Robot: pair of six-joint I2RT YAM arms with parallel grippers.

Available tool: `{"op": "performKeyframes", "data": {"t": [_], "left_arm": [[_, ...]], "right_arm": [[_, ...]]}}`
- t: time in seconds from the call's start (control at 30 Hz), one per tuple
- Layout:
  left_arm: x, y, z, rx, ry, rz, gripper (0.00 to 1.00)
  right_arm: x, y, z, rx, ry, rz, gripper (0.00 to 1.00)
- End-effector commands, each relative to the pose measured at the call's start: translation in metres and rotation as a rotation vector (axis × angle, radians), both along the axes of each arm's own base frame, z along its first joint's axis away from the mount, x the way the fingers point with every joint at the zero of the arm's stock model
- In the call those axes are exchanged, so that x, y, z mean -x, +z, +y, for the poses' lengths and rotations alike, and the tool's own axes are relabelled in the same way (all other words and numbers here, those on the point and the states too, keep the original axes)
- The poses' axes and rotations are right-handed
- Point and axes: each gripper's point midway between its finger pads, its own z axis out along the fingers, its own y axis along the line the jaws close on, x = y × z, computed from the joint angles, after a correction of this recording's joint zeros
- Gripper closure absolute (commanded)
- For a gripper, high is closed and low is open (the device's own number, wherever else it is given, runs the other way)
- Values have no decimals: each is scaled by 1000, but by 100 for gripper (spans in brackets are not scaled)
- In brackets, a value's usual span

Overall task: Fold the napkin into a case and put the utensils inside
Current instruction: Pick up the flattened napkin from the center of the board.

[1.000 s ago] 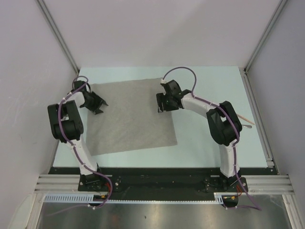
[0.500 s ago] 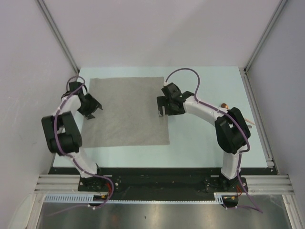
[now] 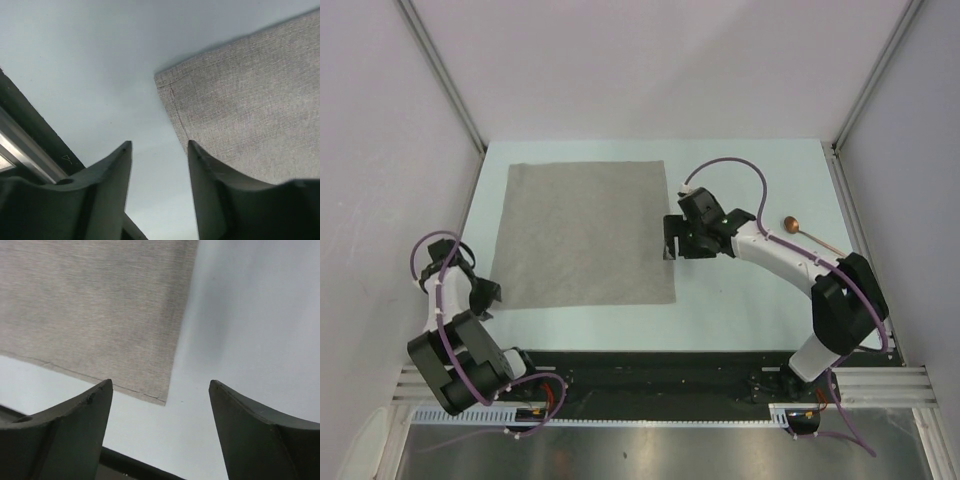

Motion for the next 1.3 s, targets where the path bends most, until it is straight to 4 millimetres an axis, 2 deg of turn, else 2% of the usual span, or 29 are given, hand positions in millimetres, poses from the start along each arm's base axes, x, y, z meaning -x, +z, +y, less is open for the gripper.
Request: {"op": "performKeyframes", "data": {"t": [0.0, 0.1, 0.13, 0.17, 0.2, 0.27, 0.37, 0.4, 0.47, 0.53, 0.57, 0.63, 0.7, 0.8, 0.93, 1.07, 1.2, 1.27], "left_arm": [[-13, 8, 16, -71, 10, -43, 53], [-15, 12, 19, -97, -21, -63, 55], [-17, 13, 17, -92, -31, -75, 53], [-18, 15, 15, -85, -37, -84, 51], [-20, 16, 11, -63, -45, -99, 50], [-17, 12, 4, -28, -30, -86, 42], [-15, 10, 0, 6, -16, -65, 40], [-16, 13, 2, -1, -11, -69, 40], [-20, 24, 12, -47, 4, -80, 39], [-20, 35, 21, -110, 20, -69, 36], [-17, 42, 31, -176, 36, -48, 35], [-10, 46, 37, -221, 75, -30, 33], [-6, 39, 40, -245, 99, -23, 33], [-1, 29, 39, -253, 127, -23, 34], [-12, 21, 43, -249, 111, -51, 37], [-23, 13, 43, -224, 57, -52, 45], [-19, 7, 42, -226, 56, -49, 45], [-18, 2, 35, -193, 41, -49, 45]], "right_arm": [[-5, 14, 16, -204, 58, 14, 33], [2, 12, 34, -293, 131, 35, 41], [13, 11, 49, -327, 187, 58, 42], [14, 13, 62, -364, 222, 51, 42], [17, 1, 69, -363, 234, 82, 46], [19, -1, 88, -382, 268, 82, 51], [22, -25, 96, -334, 278, 134, 61], [15, -22, 97, -321, 279, 123, 63], [11, -30, 91, -276, 248, 125, 64], [8, -28, 89, -272, 243, 120, 64], [9, -27, 85, -265, 240, 126, 64], [4, -25, 78, -243, 229, 108, 64], [-1, -19, 68, -230, 208, 106, 64], [-2, -8, 63, -259, 202, 114, 64], [-5, 10, 53, -253, 184, 126, 64], [-9, 15, 44, -260, 159, 120, 64], [-9, 12, 37, -272, 117, 129, 64], [-9, 18, 36, -291, 111, 113, 64]]}}
